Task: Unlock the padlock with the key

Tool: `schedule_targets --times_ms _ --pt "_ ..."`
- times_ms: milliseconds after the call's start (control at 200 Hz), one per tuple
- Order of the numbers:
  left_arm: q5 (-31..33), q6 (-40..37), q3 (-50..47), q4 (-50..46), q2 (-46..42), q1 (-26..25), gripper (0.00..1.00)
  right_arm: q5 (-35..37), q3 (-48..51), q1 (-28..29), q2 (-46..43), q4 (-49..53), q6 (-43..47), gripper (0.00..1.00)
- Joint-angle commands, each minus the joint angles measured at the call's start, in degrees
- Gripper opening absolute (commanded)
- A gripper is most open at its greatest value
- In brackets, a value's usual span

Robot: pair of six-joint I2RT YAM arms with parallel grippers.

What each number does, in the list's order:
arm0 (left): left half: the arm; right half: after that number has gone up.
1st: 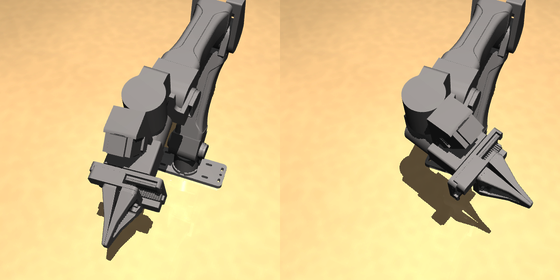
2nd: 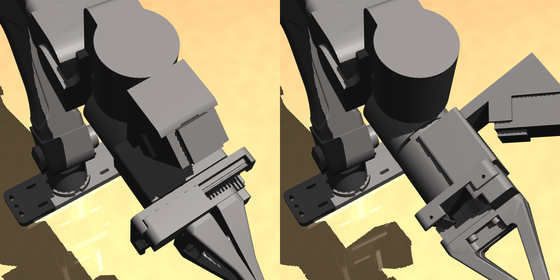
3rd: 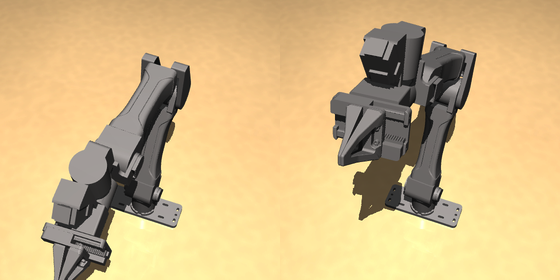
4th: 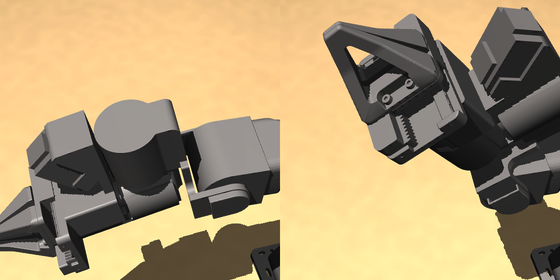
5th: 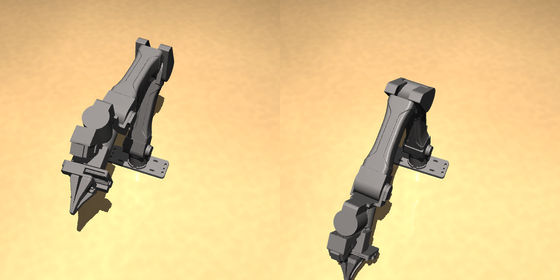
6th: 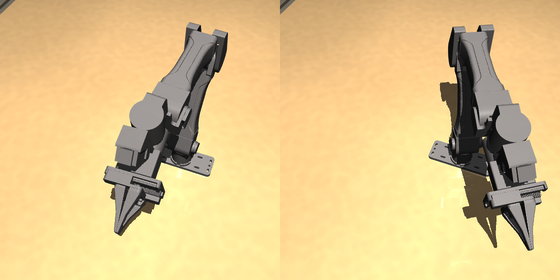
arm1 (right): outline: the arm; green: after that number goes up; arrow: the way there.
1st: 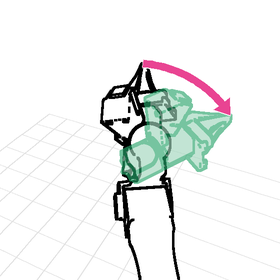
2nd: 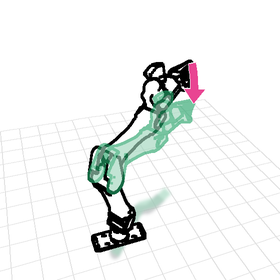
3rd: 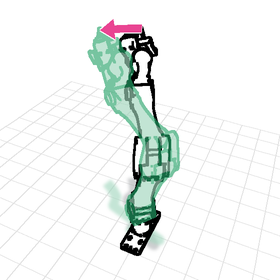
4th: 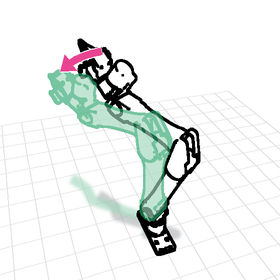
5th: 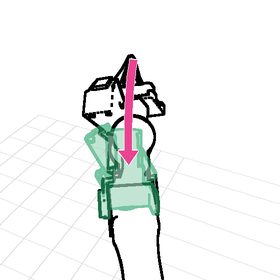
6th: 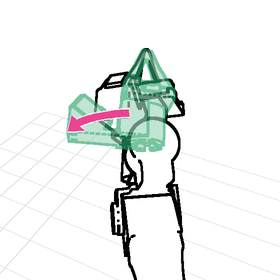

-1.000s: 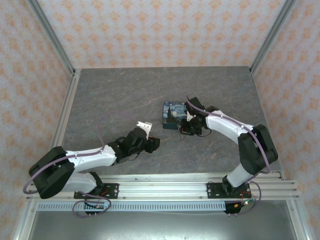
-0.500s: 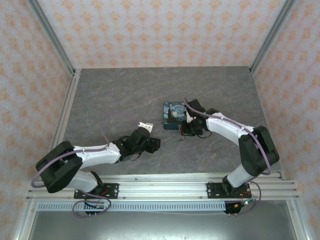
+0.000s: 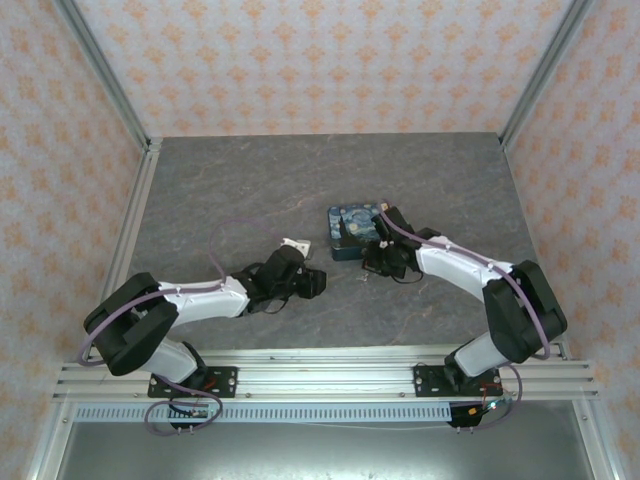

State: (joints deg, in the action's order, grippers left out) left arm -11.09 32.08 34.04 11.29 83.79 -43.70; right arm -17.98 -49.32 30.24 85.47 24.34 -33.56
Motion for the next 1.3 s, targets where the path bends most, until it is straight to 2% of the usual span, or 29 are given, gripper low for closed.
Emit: schedule_targets --times_ms 0,245,591,1211,1291 --pt "-1.1 -0.2 1.2 -0.9 -0.1 1.1 0.45 1.8 1.6 0.3 -2.0 -3.3 -11.9 0.00" --pt "-1.1 0.2 -0.2 -0.4 -1.1 1.8 0.45 3.9 0.9 1.3 -1.9 -4.7 -24.5 0.00" --pt "0.3 0.6 -2.0 -0.3 -3.1 1.9 0.45 7.9 0.0 1.8 -1.1 -7.6 -33.3 0.00" --pt "2.2 0.0 -2.9 -3.1 -5.9 2.2 0.45 8.5 -2.5 2.5 -0.1 -6.7 -32.9 0.00" --pt "2.3 -0.3 -2.9 -3.8 -6.3 2.2 0.45 6.1 -2.3 1.5 1.3 -7.8 -31.9 0.00"
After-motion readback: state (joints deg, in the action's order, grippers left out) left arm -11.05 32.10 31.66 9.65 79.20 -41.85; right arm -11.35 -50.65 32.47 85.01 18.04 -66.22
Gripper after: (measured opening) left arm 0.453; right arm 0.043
